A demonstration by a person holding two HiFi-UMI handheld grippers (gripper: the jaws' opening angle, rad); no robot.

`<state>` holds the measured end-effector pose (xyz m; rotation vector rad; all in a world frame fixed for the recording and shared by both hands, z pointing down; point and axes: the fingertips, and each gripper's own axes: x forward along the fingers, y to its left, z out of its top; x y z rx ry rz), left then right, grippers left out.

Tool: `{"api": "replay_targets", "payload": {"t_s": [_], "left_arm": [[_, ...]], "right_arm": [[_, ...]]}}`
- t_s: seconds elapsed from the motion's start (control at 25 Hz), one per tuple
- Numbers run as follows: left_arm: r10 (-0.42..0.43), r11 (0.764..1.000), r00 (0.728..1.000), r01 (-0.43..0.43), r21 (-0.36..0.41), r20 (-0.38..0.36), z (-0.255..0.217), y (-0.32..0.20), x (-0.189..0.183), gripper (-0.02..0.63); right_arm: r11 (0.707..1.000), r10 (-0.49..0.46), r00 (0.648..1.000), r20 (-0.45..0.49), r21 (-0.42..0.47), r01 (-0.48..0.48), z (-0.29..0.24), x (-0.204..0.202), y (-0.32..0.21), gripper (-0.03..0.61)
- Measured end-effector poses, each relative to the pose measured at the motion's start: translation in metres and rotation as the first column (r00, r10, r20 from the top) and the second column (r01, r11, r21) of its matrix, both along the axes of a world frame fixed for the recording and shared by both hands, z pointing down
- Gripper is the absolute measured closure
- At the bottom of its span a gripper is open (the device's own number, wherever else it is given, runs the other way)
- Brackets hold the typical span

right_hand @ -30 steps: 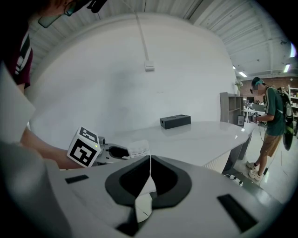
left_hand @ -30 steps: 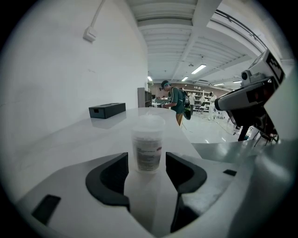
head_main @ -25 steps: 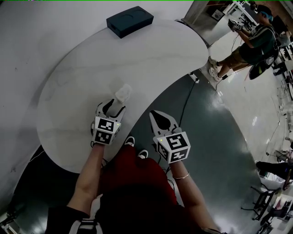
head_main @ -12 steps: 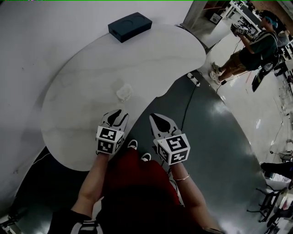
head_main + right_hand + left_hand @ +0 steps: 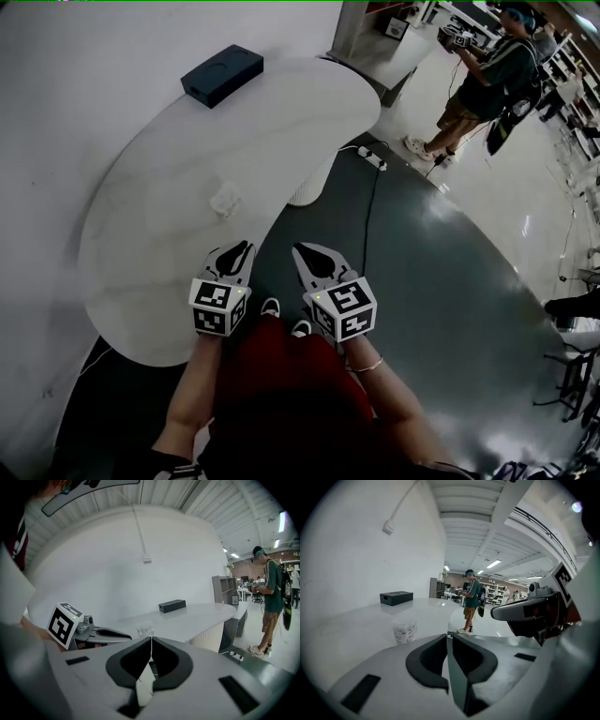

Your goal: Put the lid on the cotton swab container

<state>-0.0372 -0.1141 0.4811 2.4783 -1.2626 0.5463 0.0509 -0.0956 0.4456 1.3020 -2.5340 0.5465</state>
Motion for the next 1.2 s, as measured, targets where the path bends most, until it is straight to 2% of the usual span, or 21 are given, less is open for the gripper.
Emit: {"api": "replay_targets", "payload": {"t_s": [0.16, 0.6, 0.88, 1.2], "left_arm": [[0.037, 0.999, 0.999, -0.037, 0.019, -0.002, -0.008, 0.009, 0.019, 0.577], [0.145, 0.987, 0.988, -0.141, 0.081, -0.051, -0.046, 0.033, 0.067, 0.589], [0.162, 0.983, 0.982, -0.153, 0.1, -0.094, -0.062, 0.044, 0.082, 0.589], [0.187, 0.978, 0.976, -0.173, 0.12, -0.115, -0.074, 0.051, 0.098, 0.589]], "right_arm": [[0.999, 0.032, 0.999, -0.001, 0.018, -0.032, -0.006, 0.015, 0.008, 0.561], [0.99, 0.121, 0.993, 0.012, 0.067, -0.121, -0.018, 0.049, 0.033, 0.563], [0.978, 0.18, 0.984, -0.004, 0.106, -0.179, -0.027, 0.073, 0.047, 0.563], [0.969, 0.2, 0.98, -0.001, 0.145, -0.198, -0.036, 0.085, 0.058, 0.563]]}}
